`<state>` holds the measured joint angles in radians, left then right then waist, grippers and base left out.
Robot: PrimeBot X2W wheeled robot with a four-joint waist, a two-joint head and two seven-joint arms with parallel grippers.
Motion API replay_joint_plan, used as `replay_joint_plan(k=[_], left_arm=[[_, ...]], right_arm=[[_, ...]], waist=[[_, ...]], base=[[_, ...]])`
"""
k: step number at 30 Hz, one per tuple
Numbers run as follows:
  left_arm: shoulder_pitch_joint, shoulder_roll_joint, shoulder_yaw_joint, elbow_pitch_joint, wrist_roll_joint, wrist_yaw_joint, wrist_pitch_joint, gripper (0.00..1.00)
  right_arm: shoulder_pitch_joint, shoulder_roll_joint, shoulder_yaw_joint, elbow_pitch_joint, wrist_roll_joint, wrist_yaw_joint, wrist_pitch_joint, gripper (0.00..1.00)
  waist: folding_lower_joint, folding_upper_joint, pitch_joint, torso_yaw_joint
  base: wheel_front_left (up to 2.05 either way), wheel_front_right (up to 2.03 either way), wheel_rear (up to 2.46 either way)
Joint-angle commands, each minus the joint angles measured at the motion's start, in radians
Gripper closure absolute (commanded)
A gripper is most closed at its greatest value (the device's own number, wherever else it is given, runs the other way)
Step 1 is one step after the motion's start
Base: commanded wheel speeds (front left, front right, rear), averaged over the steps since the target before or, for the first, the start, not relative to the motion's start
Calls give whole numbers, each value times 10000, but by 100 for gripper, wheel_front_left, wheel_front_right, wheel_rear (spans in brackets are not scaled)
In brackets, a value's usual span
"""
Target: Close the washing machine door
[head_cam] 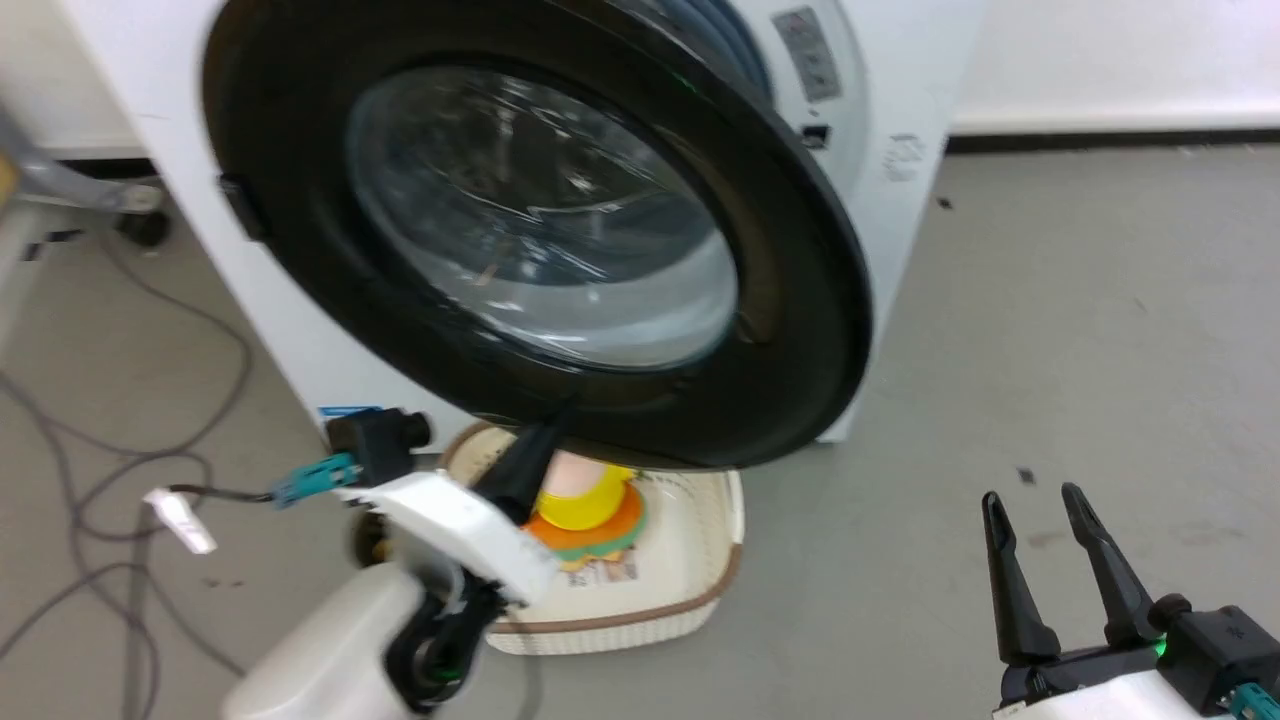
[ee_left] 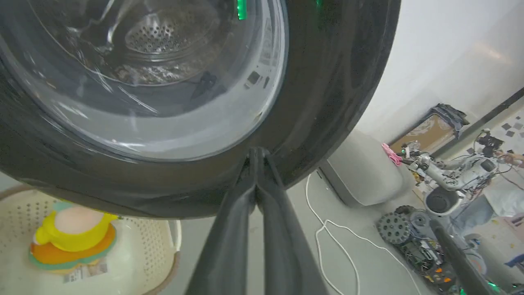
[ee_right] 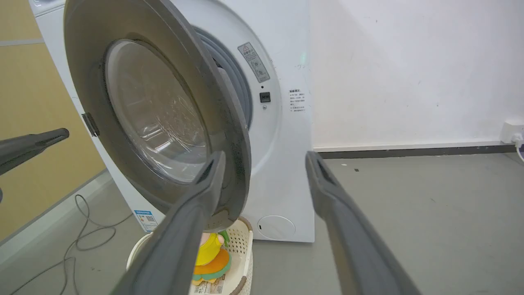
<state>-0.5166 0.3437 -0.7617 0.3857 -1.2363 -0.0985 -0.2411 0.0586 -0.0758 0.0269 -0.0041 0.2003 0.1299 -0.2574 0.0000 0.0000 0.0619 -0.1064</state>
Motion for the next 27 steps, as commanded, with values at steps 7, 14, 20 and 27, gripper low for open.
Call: replay_joint_plan(k=[7,14,20,27], left_arm=[[1978,662,2828,-2543,4411,1842,-202,100],[4442,-157,4798,-4290,7233,2295,-204,100],[5433,-734,5051,-4280,8189,2014,-205,78],[6004,-1399,5267,-4050,9402,1851,-206,0]], right_arm=[[292,-178,59,-193,-14,8,-44,0],[363,-200,102,-211,-15,8,-44,0],[408,-227,182,-111,12,8,-44,0],[463,-218,257,22,51,8,-44,0]], waist=[[0,0,-586,1049],[0,0,-674,1437],[0,0,-730,1545],[0,0,-743,1613]], base=[[0,0,0],[0,0,0],[0,0,0],[0,0,0]])
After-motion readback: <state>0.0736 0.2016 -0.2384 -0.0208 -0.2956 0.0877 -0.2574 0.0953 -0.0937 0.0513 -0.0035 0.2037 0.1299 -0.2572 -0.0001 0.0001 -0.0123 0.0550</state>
